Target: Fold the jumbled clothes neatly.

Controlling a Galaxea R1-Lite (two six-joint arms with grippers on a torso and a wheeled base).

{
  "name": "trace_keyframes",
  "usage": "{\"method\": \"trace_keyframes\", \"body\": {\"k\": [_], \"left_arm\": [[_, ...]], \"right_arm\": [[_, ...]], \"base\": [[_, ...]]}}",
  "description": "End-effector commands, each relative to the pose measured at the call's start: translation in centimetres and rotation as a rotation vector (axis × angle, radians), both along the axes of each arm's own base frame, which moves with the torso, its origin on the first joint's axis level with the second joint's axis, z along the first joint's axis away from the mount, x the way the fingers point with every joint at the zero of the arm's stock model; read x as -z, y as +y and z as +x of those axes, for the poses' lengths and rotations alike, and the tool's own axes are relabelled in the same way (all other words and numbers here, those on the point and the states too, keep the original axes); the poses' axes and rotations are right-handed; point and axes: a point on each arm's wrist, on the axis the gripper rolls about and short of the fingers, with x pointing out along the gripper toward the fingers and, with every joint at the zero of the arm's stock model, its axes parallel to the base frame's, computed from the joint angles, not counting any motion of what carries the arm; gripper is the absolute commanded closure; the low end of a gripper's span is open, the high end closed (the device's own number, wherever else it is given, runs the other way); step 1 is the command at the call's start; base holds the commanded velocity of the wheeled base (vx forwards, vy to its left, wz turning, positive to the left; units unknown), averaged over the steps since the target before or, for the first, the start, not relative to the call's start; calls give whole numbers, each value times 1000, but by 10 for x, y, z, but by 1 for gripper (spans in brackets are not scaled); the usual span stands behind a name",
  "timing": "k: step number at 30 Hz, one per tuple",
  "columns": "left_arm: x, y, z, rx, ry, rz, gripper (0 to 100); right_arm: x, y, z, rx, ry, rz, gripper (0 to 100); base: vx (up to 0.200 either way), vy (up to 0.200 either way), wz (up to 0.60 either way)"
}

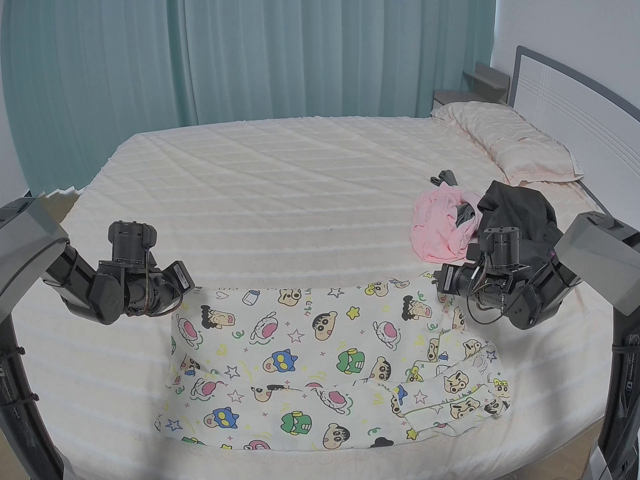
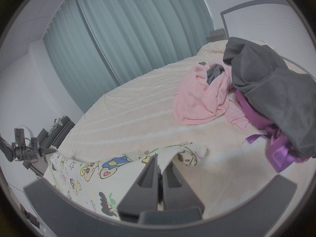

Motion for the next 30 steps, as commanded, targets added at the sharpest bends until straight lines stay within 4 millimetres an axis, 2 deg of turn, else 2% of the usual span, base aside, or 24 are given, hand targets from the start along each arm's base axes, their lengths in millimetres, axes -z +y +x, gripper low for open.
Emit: {"method": "trace_keyframes", "body": {"k": [1,3,7,16,25,30], "left_arm": [[-5,3,-9,1,-3,4,100],[-4,3,-10,4,0,11,100],[4,5,-18,23,28,42,100],[1,6,-42,39,54,46,100],[28,5,-75,86,157,61,100],[39,5,-90,115,162,38,100]], "right_arm": [[-13,-3,-20,-16,-23,-16,100],[-10,-3,-24,-21,-23,-23,100],[-6,-5,-47,-35,-51,-24,100],[1,-8,-94,-69,-28,-44,100],[20,-15,-130,-78,49,-56,100],[26,-14,-143,-86,69,-49,100]], "base": [[0,0,0],[0,0,0],[0,0,0],[0,0,0],[0,0,0],[0,0,0]]}}
